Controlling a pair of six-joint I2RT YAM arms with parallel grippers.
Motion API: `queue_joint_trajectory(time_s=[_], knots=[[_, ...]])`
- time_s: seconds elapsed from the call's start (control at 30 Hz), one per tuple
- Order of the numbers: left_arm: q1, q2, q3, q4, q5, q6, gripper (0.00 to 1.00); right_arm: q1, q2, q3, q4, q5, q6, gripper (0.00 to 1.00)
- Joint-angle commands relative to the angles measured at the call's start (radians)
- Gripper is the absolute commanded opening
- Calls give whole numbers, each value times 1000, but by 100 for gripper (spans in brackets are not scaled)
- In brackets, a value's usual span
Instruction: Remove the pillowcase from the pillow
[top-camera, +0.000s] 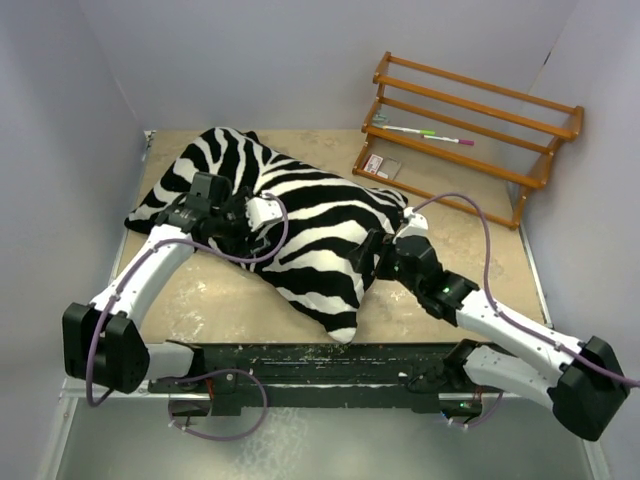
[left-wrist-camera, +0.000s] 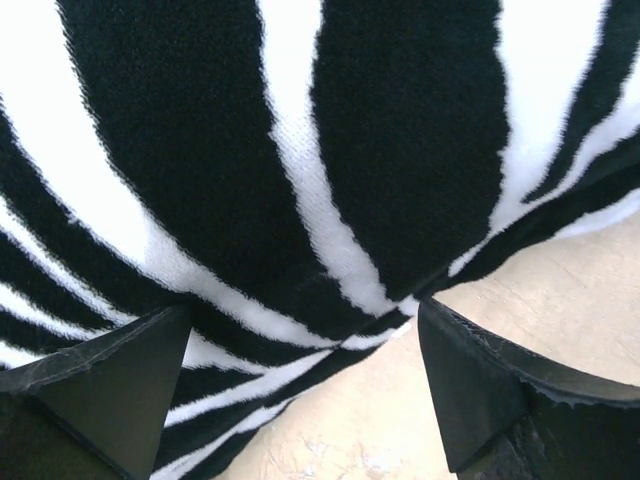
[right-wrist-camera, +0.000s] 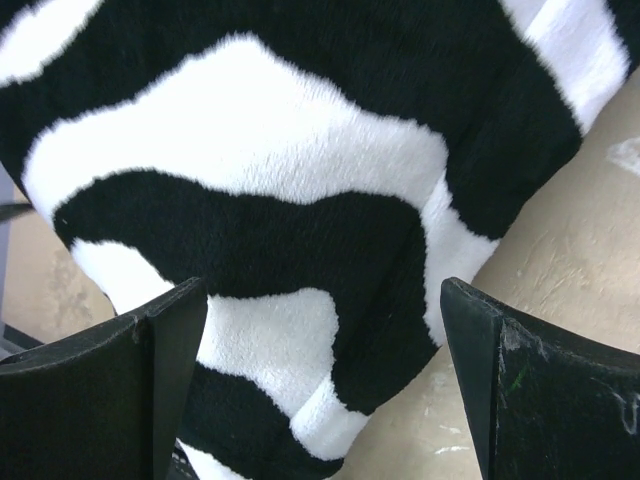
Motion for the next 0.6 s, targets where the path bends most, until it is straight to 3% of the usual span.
queue_joint_trajectory(time_s=[0.0,0.07,0.17,0.23,0.37,0.57], knots=[[-21,77,-14,153,-43,81,94,60,53,64,1,74,41,100],[-66,142,-13,210,-95,87,83,89,70,92,-29,96,38,100],[-158,223,-9,276,-151,96,56,115,42,103,-82,137,73,100],[-215,260,15,272,-142,81,31,116,-1,80,-124,150,136,100],[-304,241,18,286,-68,42,0,114,-92,26,-198,122,213,100],[-320,143,85,202,-11,-53,0,113,-115,-10,-258,124,237,100]])
